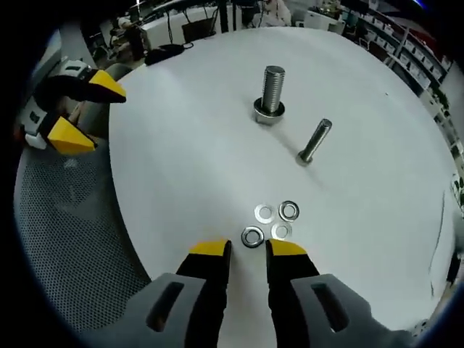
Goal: Place the washer onto the threaded stud by aligning its center hole with the stud, sliding it down to the base, and recovering from edge contact or off-axis alignment until the washer reaches the visible bottom stop.
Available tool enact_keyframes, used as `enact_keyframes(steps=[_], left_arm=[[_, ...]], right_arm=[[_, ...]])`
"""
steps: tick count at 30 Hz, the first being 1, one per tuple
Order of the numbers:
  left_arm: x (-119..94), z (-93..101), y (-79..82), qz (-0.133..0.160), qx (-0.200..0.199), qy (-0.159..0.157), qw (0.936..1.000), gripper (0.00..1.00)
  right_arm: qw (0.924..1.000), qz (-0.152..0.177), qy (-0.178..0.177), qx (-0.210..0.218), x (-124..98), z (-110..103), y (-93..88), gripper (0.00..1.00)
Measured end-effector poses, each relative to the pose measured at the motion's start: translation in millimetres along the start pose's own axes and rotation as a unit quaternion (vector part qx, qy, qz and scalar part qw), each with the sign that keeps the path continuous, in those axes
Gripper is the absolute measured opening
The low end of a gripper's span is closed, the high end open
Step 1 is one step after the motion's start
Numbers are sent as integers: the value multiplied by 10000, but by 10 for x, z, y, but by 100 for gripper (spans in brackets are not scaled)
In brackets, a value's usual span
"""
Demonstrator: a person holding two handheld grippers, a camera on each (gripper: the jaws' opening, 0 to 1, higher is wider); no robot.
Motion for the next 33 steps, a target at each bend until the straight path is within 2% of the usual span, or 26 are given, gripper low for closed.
enact_keyframes(steps=[3, 8, 11, 14, 16, 18, 20, 26, 30, 33], left_arm=[[-1, -3, 2, 0, -16, 4, 10000, 28], [5, -4, 0, -9, -21, 1, 10000, 28], [12, -3, -13, -43, 3, 2, 10000, 28], [11, 0, -17, -59, 17, -1, 10000, 28], [9, 1, -13, -52, 24, 2, 10000, 28], [10, 2, -14, -56, 6, -9, 10000, 28], [12, -1, -15, -54, 14, -10, 10000, 28], [3, -6, -24, -84, 45, 20, 10000, 27], [8, -10, -26, -80, 39, 18, 10000, 27], [8, -7, -27, -85, 41, 13, 10000, 27]], right_arm=[[9995, -50, 95, -314, 14, -23, 15, 17], [9991, -143, 341, -217, 21, 1, 41, 18], [9960, -314, 467, -691, 19, -32, 43, 20], [9932, -403, 410, -1009, 25, -60, 50, 22], [9946, -447, 438, -825, 33, -50, 59, 22], [9945, -441, 474, -826, 34, -38, 63, 21], [9920, -398, 525, -1072, 40, -40, 71, 22], [9891, -487, 579, -1262, 48, -48, 93, 21], [9852, -727, 683, -1396, 48, -52, 104, 20], [9783, -955, 773, -1666, 56, -35, 87, 19]])
Point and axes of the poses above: the point that each gripper's makers call its tool centre point, and the gripper's own axes: x roughly forward along the fingers, z roughly to its right, y roughly out of its top, the point moved 1 cm from there along -x, roughly backward along the fingers, and after that the axes turned 15 degrees about -x, right-handed, at the moved point
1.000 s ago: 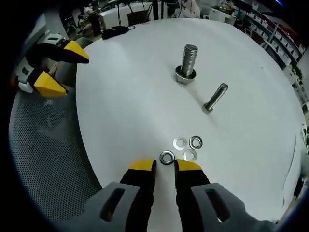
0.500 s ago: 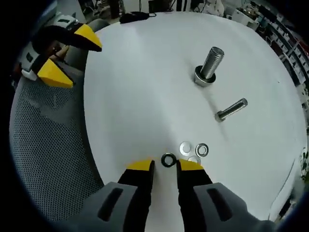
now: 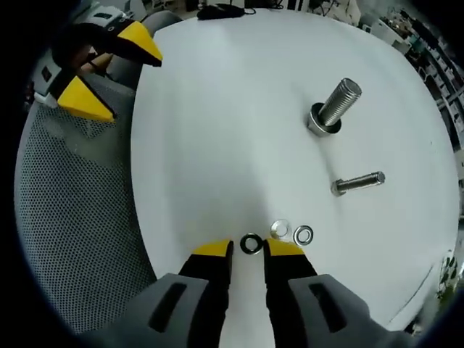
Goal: Place the washer onto the threaded stud by aligning its center hole with the stud, sliding it down to the base, and recovering from edge contact or off-axis alignment until the washer reaches the visible bottom stop.
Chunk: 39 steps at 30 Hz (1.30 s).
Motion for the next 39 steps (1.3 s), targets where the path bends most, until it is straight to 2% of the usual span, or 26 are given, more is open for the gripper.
enact_keyframes(steps=[5, 11, 17, 21, 24, 26, 35, 39], left_arm=[[1, -13, -4, -19, 35, 36, 10000, 26], [-6, -25, 15, 31, -26, 49, 10000, 26], [1, -31, 12, 31, -43, 48, 10000, 25], [-3, -34, 11, 25, -49, 62, 10000, 25], [-2, -51, 8, 17, -35, 104, 9999, 24], [-5, -65, 21, 43, -78, 121, 9999, 24], [-6, -66, 24, 59, -126, 111, 9998, 24], [-5, -69, 16, 36, -140, 107, 9998, 24]], right_arm=[[9994, -177, 28, -291, 3, 10, -4, 16], [9989, -357, 53, -288, 0, 23, -14, 16], [9997, -255, 68, 5, -12, 26, 0, 16], [9996, -229, 82, -160, -11, 6, -1, 16], [9994, -289, -29, 173, 0, 16, -3, 16], [9992, -306, -90, 236, -2, 11, 2, 16], [9985, 18, -255, 492, -8, 11, -16, 14], [9984, 86, -338, 450, -7, 1, -14, 14]])
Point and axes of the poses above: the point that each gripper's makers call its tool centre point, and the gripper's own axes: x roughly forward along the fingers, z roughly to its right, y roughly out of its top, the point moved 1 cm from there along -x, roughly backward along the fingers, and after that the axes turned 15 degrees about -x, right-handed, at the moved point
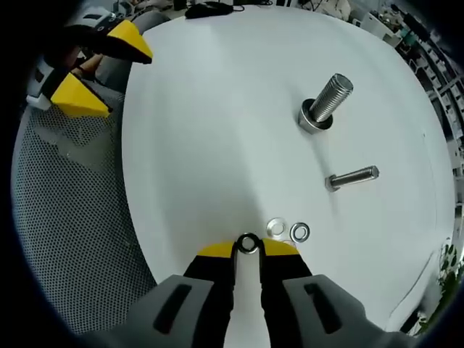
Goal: Place the washer onto the threaded stud by aligning its center hole with the stud, sliding it down to the base, and recovering from edge contact or off-axis alignment until the washer reaches the visible bottom stop.
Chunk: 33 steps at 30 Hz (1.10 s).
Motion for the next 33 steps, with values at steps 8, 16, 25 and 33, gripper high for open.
enact_keyframes(steps=[8, 16, 25, 33], left_arm=[[-6, -11, 7, 21, 2, 18, 10000, 25], [-5, -5, 3, 5, 27, 15, 10000, 25], [1, -9, -7, -15, 55, 41, 10000, 25], [-3, -11, 1, -9, 49, 46, 10000, 25]], right_arm=[[9999, -5, 123, 39, -22, -10, -43, 13], [9986, 342, 53, 396, -247, 198, -41, 14], [9970, 553, -183, 517, -432, 442, 5, 14], [9960, 719, -337, 416, -556, 630, 105, 14]])
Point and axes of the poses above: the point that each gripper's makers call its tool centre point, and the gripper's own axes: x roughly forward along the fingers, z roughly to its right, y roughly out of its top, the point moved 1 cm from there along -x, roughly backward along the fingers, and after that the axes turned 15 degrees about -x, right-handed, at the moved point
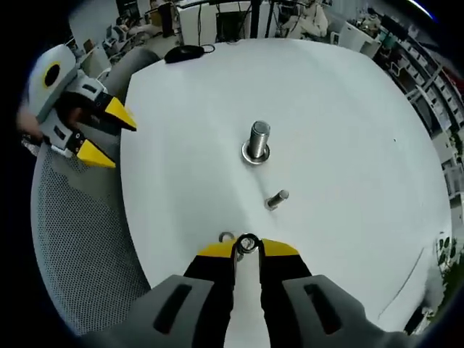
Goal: Place the washer onto the threaded stud by aligning its center hole with the stud, sliding it down to the base, and recovering from edge contact or off-axis alignment until the washer reaches the visible bottom stop.
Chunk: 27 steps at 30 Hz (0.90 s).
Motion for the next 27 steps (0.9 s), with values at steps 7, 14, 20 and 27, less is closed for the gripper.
enact_keyframes(steps=[7, 14, 20, 27], left_arm=[[-2, -8, -4, -4, -3, 11, 10000, 24], [1, -10, -1, 15, -6, 10, 10000, 24], [-5, -7, 5, 23, -19, 11, 10000, 24], [-5, -6, 6, 34, -30, 7, 10000, 24]], right_arm=[[9999, 12, -88, -93, -37, 157, 90, 14], [9984, -65, -134, -537, -48, 249, 227, 14], [9980, -126, -101, -616, 2, 312, 269, 14], [9978, -214, -35, -620, 61, 356, 263, 14]])
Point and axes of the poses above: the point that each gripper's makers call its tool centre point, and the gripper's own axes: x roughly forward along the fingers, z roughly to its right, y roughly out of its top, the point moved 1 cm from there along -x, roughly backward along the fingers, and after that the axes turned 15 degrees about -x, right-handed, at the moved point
